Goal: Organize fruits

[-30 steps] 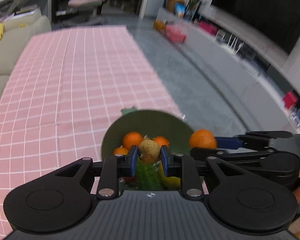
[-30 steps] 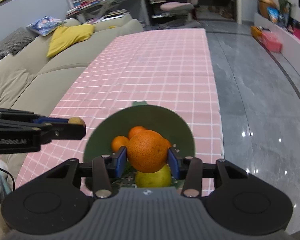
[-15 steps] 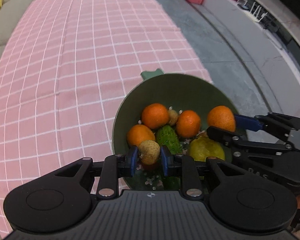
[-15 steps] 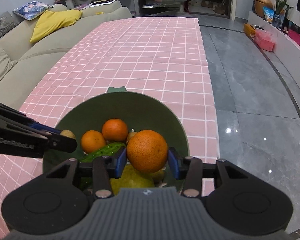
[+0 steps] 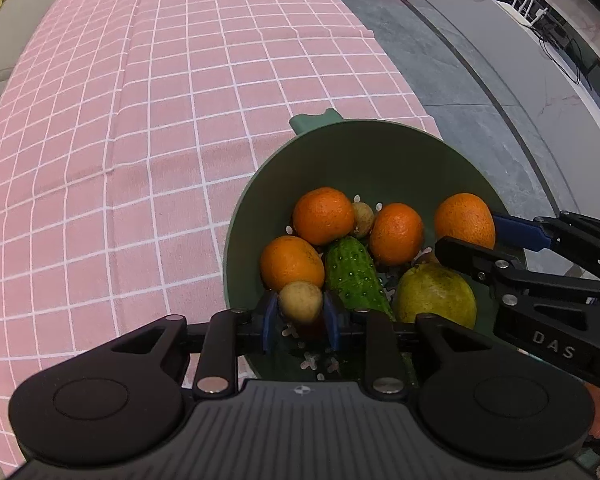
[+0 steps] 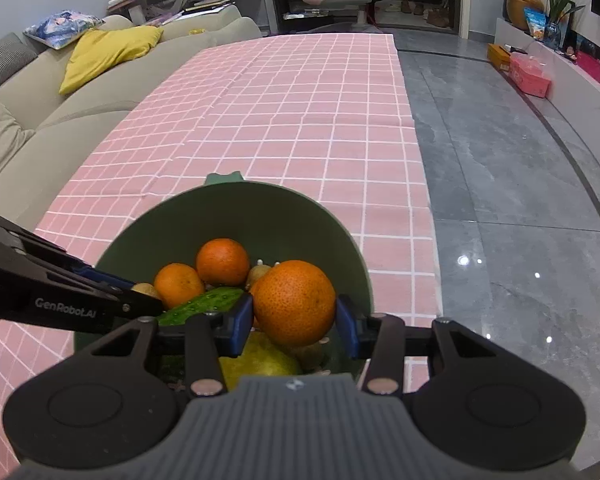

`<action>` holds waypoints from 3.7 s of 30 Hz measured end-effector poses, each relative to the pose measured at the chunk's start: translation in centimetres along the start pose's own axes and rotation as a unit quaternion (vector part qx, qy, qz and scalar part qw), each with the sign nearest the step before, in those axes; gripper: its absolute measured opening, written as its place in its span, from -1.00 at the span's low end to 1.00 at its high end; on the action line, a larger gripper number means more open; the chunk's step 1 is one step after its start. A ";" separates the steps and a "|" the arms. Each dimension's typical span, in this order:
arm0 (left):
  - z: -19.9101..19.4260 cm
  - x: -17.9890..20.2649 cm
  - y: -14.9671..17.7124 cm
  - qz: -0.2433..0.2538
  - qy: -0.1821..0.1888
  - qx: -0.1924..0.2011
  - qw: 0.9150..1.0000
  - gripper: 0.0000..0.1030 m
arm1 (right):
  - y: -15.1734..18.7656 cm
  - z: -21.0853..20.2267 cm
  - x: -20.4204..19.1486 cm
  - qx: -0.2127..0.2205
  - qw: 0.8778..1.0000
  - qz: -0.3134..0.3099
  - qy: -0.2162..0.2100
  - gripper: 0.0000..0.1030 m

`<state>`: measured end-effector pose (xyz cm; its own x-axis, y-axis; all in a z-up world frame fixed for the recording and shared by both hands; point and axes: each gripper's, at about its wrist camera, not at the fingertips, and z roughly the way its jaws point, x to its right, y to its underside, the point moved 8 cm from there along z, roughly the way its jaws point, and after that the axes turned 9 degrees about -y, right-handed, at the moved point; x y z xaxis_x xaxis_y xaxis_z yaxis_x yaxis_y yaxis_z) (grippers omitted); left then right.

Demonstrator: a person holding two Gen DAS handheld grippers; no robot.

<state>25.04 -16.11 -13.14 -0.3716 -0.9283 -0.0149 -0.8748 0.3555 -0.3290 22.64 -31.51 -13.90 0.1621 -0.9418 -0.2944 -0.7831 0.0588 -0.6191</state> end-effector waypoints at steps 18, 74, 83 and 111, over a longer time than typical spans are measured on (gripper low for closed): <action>-4.1 -1.6 -1.2 -0.047 0.025 0.071 0.996 0.20 | -2.6 4.0 -1.6 0.015 1.000 -0.015 -0.022 -0.18; -14.9 -4.7 15.6 -0.131 -0.171 0.237 0.947 0.82 | 8.7 -15.0 -12.9 0.133 0.989 -0.052 0.038 0.92; -12.9 -3.6 15.4 -0.136 -0.156 0.220 0.953 0.82 | 9.0 -11.3 -11.7 0.089 0.993 -0.059 0.051 0.91; -12.8 -3.8 15.6 -0.140 -0.156 0.199 0.957 0.82 | 9.2 -11.3 -12.2 0.096 0.992 -0.072 0.045 0.92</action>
<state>8.81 -5.67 -6.11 0.0249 -0.9906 -0.1342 -0.7156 0.0761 -0.6944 6.71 -23.25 -7.77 0.2039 -0.9700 -0.1323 -0.6253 -0.0251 -0.7800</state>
